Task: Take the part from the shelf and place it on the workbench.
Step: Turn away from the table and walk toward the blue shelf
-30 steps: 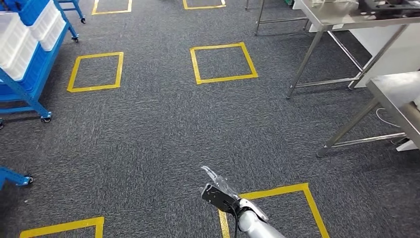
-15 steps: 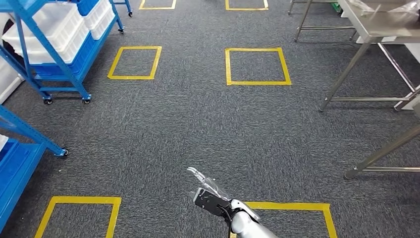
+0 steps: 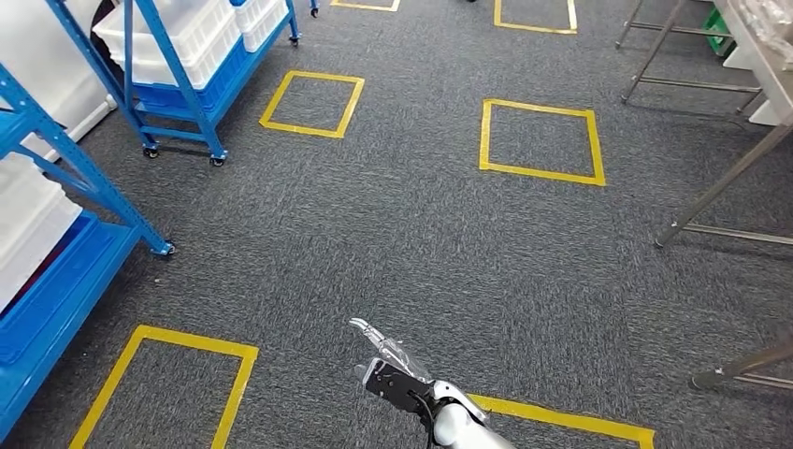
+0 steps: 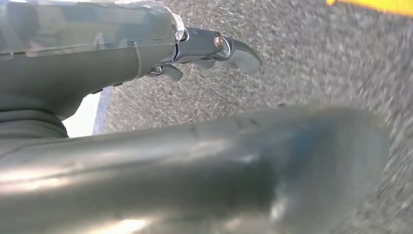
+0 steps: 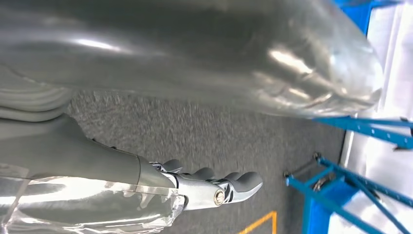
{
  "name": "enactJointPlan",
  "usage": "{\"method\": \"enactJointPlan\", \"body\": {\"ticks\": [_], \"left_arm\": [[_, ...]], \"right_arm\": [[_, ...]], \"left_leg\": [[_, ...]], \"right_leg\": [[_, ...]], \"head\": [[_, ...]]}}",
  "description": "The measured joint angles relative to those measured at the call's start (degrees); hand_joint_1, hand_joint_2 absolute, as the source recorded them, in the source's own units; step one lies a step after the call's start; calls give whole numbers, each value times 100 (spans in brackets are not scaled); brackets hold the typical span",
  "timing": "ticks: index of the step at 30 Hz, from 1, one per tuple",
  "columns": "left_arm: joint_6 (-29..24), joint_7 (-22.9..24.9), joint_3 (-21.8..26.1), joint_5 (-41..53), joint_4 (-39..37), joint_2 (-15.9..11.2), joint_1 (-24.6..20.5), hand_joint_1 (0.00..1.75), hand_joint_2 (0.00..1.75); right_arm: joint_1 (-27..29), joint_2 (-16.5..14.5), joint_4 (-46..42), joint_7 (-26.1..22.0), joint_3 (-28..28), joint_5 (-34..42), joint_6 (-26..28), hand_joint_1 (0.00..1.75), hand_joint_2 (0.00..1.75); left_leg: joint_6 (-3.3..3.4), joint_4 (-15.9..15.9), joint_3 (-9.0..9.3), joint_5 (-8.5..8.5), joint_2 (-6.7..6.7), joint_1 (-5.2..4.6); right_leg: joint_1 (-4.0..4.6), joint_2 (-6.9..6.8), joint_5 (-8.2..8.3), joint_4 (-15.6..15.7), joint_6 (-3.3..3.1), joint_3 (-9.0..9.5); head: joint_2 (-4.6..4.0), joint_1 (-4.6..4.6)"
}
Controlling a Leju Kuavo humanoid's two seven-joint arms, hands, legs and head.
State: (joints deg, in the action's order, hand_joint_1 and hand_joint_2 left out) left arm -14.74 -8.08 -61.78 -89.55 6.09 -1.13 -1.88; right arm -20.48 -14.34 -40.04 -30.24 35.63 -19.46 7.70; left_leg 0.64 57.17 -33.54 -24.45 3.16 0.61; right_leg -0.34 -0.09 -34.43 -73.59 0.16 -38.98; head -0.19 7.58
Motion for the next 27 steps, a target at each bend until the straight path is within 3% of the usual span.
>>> {"method": "enactJointPlan", "body": {"ticks": [1, 3, 5, 7, 9, 11, 13, 14, 15, 17, 19, 20, 22, 23, 25, 27], "left_arm": [[-53, -111, 46, -7, 0, 9, 2, 0, 0], [-110, -424, 140, 24, 1, 34, -14, 0, 0], [-2, -784, 167, 173, 7, 49, -53, 0, 0], [239, -1125, 127, 397, 20, 51, -80, 0, 0], [463, -1374, 53, 567, 41, 49, -119, 0, 0], [582, -1497, -5, 642, 70, 55, -204, 0, 0], [618, -1533, -37, 666, 96, 66, -276, 0, 0], [624, -1539, -53, 671, 103, 68, -288, 0, 0], [628, -1542, -69, 671, 107, 69, -290, 0, 0], [635, -1544, -98, 672, 108, 68, -288, 0, 0], [642, -1549, -118, 673, 118, 68, -309, 0, 0], [645, -1552, -124, 673, 124, 68, -320, 0, 0], [648, -1555, -133, 674, 130, 69, -326, 0, 0], [648, -1555, -136, 674, 130, 70, -321, 0, 0], [648, -1556, -139, 674, 134, 72, -325, 0, 0], [650, -1556, -141, 675, 138, 72, -344, 0, 0]], "right_arm": [[30, 9, -24, 8, 0, 24, 2, 0, 0], [68, 23, -70, 27, -3, 76, 27, 0, 0], [111, 37, -98, 63, -22, 134, 103, 0, 0], [211, 48, -157, 135, -76, 225, 175, 0, 0], [358, 58, -281, 219, -156, 326, 194, 0, 0], [516, 91, -404, 278, -236, 380, 193, 0, 0], [658, 142, -484, 310, -296, 394, 191, 0, 0], [712, 164, -516, 320, -315, 393, 190, 0, 0], [750, 178, -548, 326, -329, 392, 190, 0, 0], [786, 188, -608, 331, -351, 389, 190, 0, 0], [796, 196, -659, 332, -375, 388, 190, 0, 0], [800, 202, -680, 334, -385, 388, 190, 0, 0], [810, 211, -713, 338, -398, 387, 190, 0, 0], [813, 214, -731, 339, -401, 387, 190, 0, 0], [816, 218, -768, 336, -405, 386, 190, 0, 0], [841, 242, -784, 336, -412, 386, 190, 0, 0]], "left_leg": [[-4, 10, 2, -1, 78, 0], [-28, 37, -8, -3, 221, -2], [-88, 52, -41, 7, 339, 4], [-163, 38, -69, 26, 430, 15], [-207, 158, -132, -57, 230, 10], [-235, 700, -377, -369, -115, 10], [-280, 1437, -715, -701, -243, 39], [-301, 1623, -791, -741, -265, 55], [-318, 1595, -759, -677, -285, 68], [-331, 922, -380, -331, -417, 80], [-283, 253, -24, -117, -649, 44], [-246, 109, 41, -93, -711, 23], [-168, 77, 22, -87, -623, 0], [-134, 61, 22, -72, -558, 6], [-63, 24, 29, -37, -437, 27], [-14, 15, 15, -16, -306, 27]], "right_leg": [[-1, 36, 208, 300, -17, 130], [-6, 263, 580, 1087, -61, 477], [3, 413, 698, 1477, -88, 642], [11, 326, 708, 1514, -127, 656], [-3, 197, 740, 1574, -205, 688], [1, 34, 752, 1614, -266, 709], [24, -134, 740, 1611, -290, 704], [31, -210, 733, 1608, -291, 701], [32, -276, 726, 1604, -284, 701], [27, -392, 702, 1588, -248, 715], [50, -497, 666, 1560, -187, 729], [64, -547, 653, 1549, -156, 735], [72, -659, 640, 1547, -99, 750], [56, -653, 619, 1530, -64, 757], [18, -411, 430, 1278, -2, 660], [-2, -96, 52, 565, 27, 319]], "head": [[1, 0], [1, 0], [0, -1], [-1, -1], [-1, -1], [-1, 0], [-1, 1], [-1, 1], [-1, 1], [-1, 2], [-1, 1], [-1, 0], [-1, -1], [-1, -2], [0, -1], [-1, -2]]}}
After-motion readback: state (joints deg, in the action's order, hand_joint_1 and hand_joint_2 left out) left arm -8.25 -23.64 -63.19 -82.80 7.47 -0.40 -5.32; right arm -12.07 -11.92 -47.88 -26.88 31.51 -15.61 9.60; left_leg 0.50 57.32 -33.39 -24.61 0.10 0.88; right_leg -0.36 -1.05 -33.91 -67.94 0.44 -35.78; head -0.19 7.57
